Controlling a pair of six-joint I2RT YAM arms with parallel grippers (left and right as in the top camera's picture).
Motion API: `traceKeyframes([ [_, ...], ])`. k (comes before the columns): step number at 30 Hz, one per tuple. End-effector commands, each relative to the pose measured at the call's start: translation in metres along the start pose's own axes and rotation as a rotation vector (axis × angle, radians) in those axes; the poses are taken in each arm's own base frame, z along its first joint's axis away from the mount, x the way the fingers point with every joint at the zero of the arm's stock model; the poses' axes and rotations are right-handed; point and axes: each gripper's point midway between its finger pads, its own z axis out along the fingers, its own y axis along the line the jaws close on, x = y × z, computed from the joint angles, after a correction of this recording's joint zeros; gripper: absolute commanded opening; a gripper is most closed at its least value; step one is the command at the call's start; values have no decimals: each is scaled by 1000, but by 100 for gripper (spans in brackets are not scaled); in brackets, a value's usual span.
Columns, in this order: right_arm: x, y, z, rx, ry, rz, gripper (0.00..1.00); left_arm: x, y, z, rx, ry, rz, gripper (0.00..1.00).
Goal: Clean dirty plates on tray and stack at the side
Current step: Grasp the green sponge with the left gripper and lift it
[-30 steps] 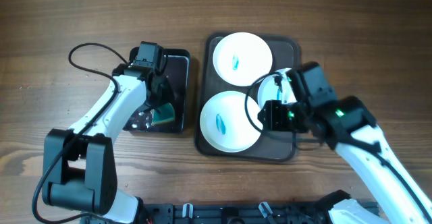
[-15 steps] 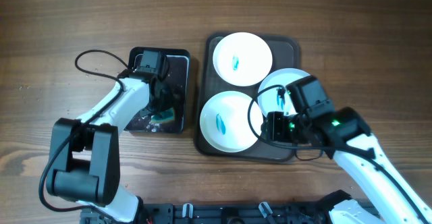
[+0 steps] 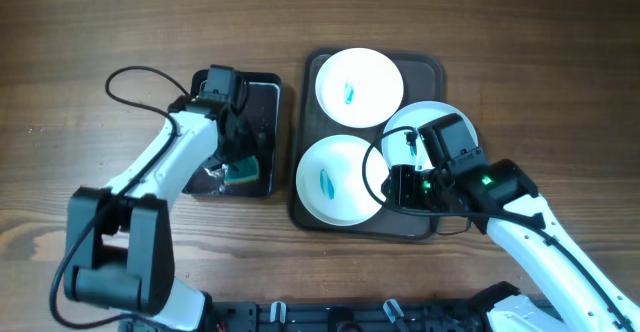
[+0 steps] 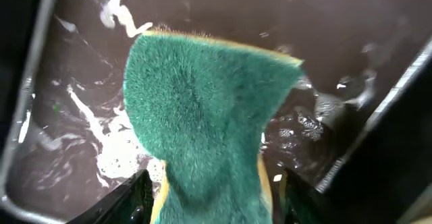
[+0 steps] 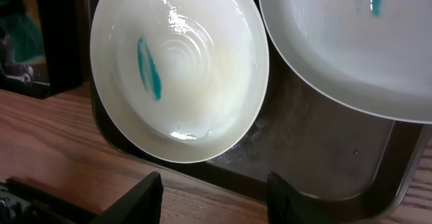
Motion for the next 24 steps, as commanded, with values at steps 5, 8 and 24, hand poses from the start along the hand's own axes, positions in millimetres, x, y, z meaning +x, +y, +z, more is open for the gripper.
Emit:
traceKeyframes([
  [5,1,4,0,-16,8,6,51,6,4,15,-3,-2,3,51],
  [8,1,4,0,-16,8,7,51,10,6,25,-10,9,3,44],
  [24,6,-29,46,80,117,105,47,-16,-9,-29,40,-53,72,4],
])
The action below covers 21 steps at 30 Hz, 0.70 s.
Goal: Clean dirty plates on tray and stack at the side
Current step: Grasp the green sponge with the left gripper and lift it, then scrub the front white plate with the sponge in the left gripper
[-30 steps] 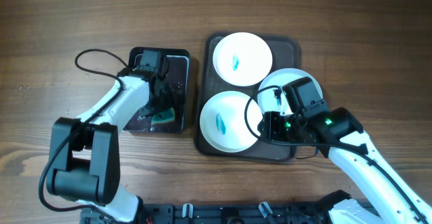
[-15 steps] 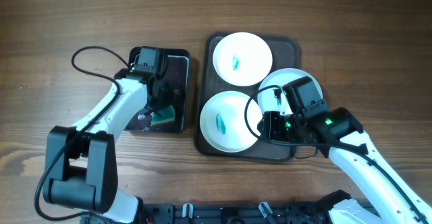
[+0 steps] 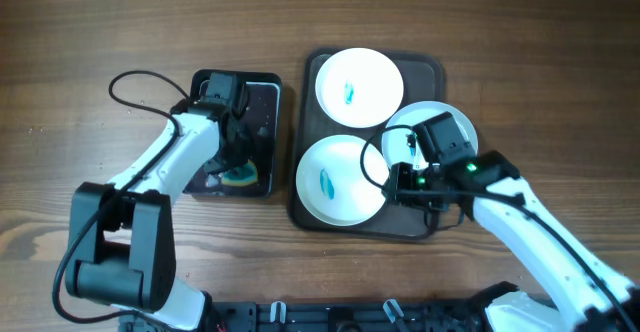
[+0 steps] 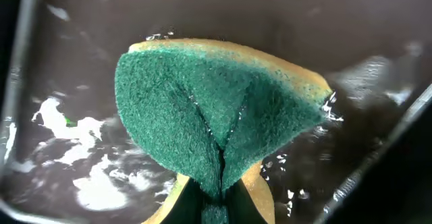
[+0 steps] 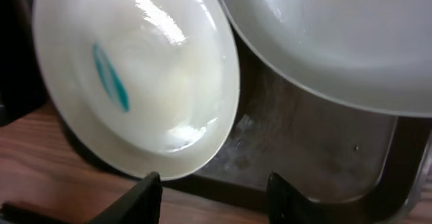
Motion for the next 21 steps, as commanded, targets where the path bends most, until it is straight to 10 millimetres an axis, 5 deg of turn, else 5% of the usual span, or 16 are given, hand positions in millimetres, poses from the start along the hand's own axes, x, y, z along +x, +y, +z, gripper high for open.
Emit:
traceKeyframes([
  [1,-1,-9,20,28,42,-26,44,-24,-16,-47,81,-91,55,4],
  [5,-11,-8,47,19,63,-101,34,-16,-37,-92,231,-82,115,4],
  [10,-20,-11,66,28,57,-70,26,1,-63,-120,386,-68,158,4],
  [13,-24,-21,74,80,44,2,22,10,-73,-122,407,-56,192,4],
  [17,-30,-22,82,87,24,61,4,21,-89,-115,408,-31,242,4],
  [21,-35,-20,83,77,5,104,4,31,-104,-102,400,2,290,4],
])
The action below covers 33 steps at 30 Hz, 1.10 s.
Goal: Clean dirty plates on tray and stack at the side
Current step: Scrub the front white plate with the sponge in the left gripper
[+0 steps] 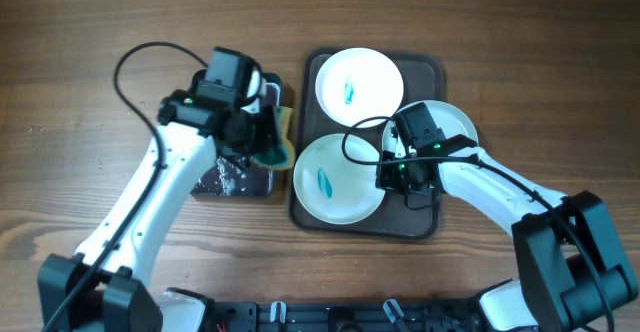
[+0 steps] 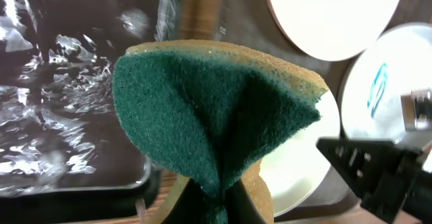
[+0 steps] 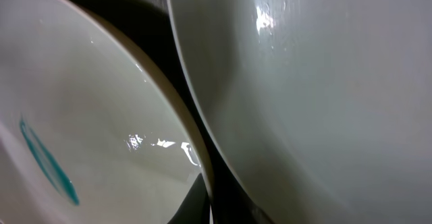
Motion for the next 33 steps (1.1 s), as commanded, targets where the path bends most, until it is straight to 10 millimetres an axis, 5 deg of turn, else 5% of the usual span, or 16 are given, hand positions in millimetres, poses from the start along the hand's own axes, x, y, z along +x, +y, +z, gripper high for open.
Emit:
traceKeyframes([
  [1,-1,-14,10,57,-3,100,4,7,-19,20,28,54,62,4],
  [10,3,-18,10,75,10,126,4,39,-62,94,101,215,109,4],
  [17,3,-18,10,77,7,161,4,71,-63,143,40,323,78,4],
  [21,3,-18,10,78,8,162,4,77,-24,160,-198,294,95,4],
  [26,4,-19,10,81,12,163,4,50,42,138,-583,132,108,4],
  [33,4,-19,10,81,12,163,4,36,71,122,-670,123,60,4],
])
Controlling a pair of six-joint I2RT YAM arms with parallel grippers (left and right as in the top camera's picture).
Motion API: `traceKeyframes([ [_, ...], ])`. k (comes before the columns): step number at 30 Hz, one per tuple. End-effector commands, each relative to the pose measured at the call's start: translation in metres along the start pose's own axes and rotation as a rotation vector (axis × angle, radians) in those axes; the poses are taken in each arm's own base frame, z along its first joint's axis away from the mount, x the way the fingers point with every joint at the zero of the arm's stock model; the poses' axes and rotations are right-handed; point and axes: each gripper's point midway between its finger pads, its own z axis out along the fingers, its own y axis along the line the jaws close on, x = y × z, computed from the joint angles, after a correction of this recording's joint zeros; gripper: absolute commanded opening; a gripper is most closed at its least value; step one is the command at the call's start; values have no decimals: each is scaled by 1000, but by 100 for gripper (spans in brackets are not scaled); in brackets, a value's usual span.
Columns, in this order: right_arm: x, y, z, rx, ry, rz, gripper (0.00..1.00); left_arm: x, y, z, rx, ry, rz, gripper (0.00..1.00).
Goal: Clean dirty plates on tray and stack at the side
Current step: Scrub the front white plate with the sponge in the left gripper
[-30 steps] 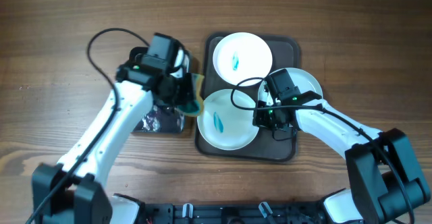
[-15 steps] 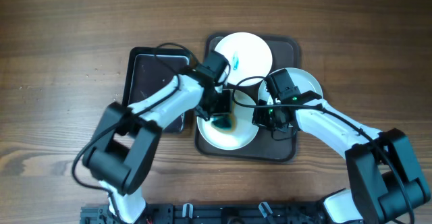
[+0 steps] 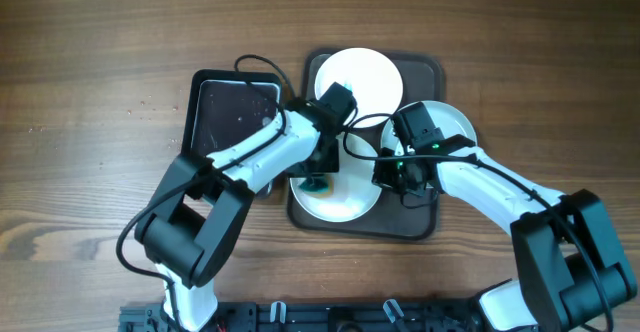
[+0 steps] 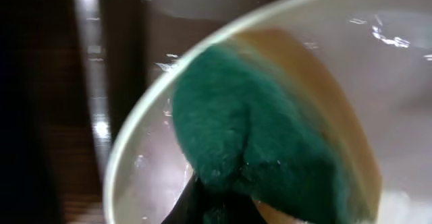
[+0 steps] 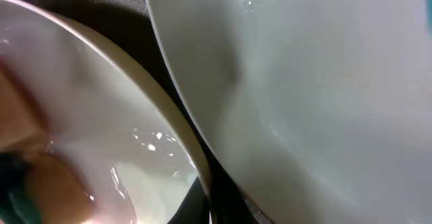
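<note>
Three white plates lie on the dark tray (image 3: 425,227). My left gripper (image 3: 320,177) is shut on a green and yellow sponge (image 4: 263,136), which is pressed into the near-left plate (image 3: 350,204) close to its left rim. In the left wrist view the sponge fills the middle, inside the plate's rim (image 4: 135,136). My right gripper (image 3: 393,179) is shut on the right rim (image 5: 179,129) of that same plate. The right plate (image 5: 310,82) overlaps just beside it. My left arm partly covers the far plate (image 3: 365,77).
A black basin (image 3: 235,112) holding water stands on the wooden table left of the tray. The right plate (image 3: 445,127) hangs over the tray's right side. Both arms cross over the tray's near half.
My left gripper has carried the sponge from above the gap between basin and tray down into the near-left plate. The right gripper still grips that plate's rim.
First my left gripper stood open around the sponge in the basin, and the right one was open above the tray. Then the left was shut on the sponge. Later the sponge was out of the basin and the right gripper held the plate's rim. Now the sponge is in that plate.
</note>
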Motion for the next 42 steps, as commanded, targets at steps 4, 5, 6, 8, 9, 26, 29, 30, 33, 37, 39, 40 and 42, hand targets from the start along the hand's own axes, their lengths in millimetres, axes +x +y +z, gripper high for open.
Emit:
traceKeyframes([
  [4,1,-22,8,93,0,66,4,1,42,30,-100,56,-19,4],
  [5,1,-22,8,93,0,67,4,6,22,31,3,93,8,4],
  [6,1,-22,8,93,0,69,4,14,-6,29,154,141,38,4],
  [8,1,-22,8,93,0,70,4,23,-46,18,375,201,72,4],
  [9,1,-22,8,93,0,70,4,27,-65,10,487,223,98,4],
  [26,2,-22,8,92,4,88,4,39,-64,22,342,190,94,4],
  [29,2,-22,8,92,4,88,4,29,-21,32,134,143,26,4],
  [30,2,-22,8,92,4,87,4,26,-8,33,72,127,4,4],
  [33,2,-22,8,91,2,87,4,14,29,32,-89,67,-51,4],
  [37,2,-22,8,90,2,87,4,-2,65,15,-252,-41,-128,4],
  [39,2,-22,8,90,2,87,4,-10,74,7,-284,-86,-135,4],
  [40,2,-22,8,90,2,87,5,-13,75,6,-288,-101,-136,4],
  [42,2,-22,8,90,2,86,4,-16,71,6,-272,-112,-140,4],
])
